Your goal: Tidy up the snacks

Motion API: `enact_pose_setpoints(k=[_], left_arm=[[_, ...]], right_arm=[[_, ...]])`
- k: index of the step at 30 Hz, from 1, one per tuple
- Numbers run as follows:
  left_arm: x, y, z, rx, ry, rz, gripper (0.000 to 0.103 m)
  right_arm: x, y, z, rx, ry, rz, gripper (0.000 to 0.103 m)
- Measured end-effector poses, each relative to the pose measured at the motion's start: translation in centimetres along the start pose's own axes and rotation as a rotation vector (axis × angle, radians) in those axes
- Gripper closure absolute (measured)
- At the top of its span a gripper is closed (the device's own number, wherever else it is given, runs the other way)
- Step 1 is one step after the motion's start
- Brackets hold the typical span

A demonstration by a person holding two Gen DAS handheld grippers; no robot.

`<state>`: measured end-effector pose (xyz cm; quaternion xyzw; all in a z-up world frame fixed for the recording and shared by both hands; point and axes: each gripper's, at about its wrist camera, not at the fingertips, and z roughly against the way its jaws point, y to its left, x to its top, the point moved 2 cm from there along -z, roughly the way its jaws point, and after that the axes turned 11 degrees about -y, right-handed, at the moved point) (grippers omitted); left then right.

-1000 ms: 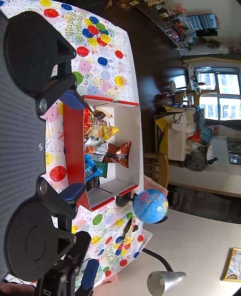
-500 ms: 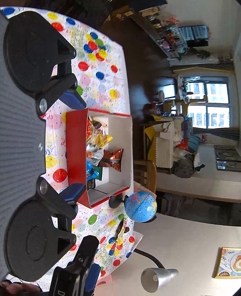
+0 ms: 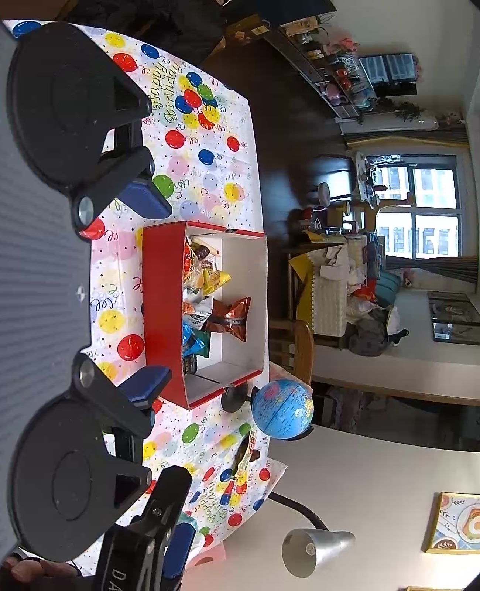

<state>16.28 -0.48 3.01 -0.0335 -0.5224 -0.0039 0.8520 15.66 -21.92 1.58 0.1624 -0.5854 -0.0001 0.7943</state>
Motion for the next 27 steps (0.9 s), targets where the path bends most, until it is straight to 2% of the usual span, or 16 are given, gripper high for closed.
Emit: enact_pose_setpoints(k=[27], left_arm=[[0.6,-0.9,1.8,-0.041,-0.024,-0.009,0.016]], right_arm=[[0.4,0.1,0.5,-0.014,0.013,0.007,0.000]])
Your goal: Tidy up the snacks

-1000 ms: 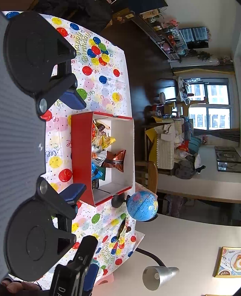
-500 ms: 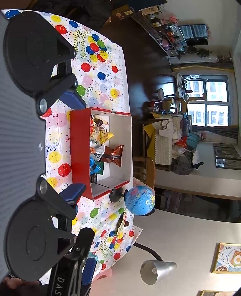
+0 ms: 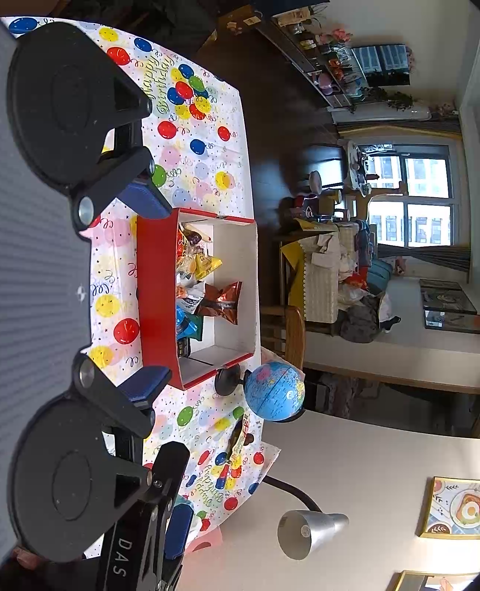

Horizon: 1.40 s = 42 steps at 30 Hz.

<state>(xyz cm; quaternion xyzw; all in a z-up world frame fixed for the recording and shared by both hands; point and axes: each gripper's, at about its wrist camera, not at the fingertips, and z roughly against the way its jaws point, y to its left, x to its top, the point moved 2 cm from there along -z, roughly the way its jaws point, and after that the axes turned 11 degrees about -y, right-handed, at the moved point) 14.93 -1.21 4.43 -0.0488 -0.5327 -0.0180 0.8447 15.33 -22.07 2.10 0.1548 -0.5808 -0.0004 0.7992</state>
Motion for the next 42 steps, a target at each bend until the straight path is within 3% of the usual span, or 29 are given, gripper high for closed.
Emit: enact_pose_setpoints(k=[42], left_arm=[[-0.5,0.1,1.6,0.018,-0.015,0.018,0.016]], right_arm=[[-0.4,0.1,0.5,0.006,0.006,-0.003,0.000]])
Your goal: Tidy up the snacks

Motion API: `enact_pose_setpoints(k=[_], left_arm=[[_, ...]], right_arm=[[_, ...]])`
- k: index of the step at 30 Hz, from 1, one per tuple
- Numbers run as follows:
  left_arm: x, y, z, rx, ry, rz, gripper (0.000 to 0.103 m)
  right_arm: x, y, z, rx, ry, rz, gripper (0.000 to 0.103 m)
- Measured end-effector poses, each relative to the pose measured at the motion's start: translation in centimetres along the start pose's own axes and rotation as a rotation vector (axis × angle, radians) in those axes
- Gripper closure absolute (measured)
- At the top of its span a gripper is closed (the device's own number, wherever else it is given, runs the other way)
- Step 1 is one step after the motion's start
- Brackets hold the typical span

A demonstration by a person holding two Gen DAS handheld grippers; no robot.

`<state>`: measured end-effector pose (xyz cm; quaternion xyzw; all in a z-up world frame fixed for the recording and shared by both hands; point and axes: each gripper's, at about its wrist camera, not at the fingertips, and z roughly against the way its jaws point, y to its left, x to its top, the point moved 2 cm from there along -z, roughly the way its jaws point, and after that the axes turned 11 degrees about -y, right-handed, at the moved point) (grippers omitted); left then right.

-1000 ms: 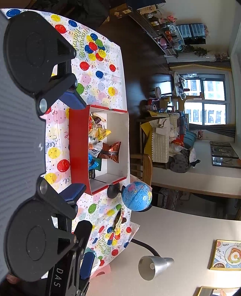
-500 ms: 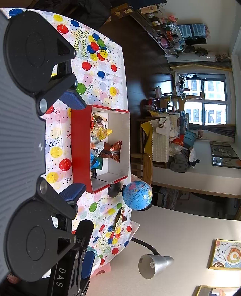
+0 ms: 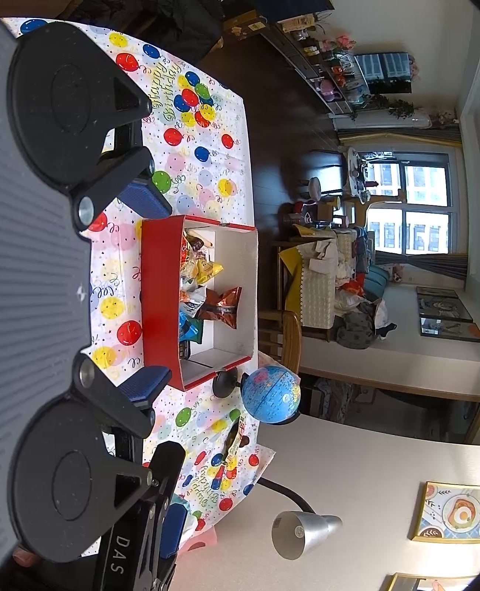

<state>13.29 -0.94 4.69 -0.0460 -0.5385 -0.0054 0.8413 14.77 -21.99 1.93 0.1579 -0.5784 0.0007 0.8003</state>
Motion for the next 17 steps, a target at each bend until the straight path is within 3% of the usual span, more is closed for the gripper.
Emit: enact_pose_setpoints(k=[17], left_arm=[[-0.3,0.9,0.4,0.012,0.012,0.023,0.016]], right_arm=[[-0.1,1.3,0.4,0.022,0.005,0.004,0.000]])
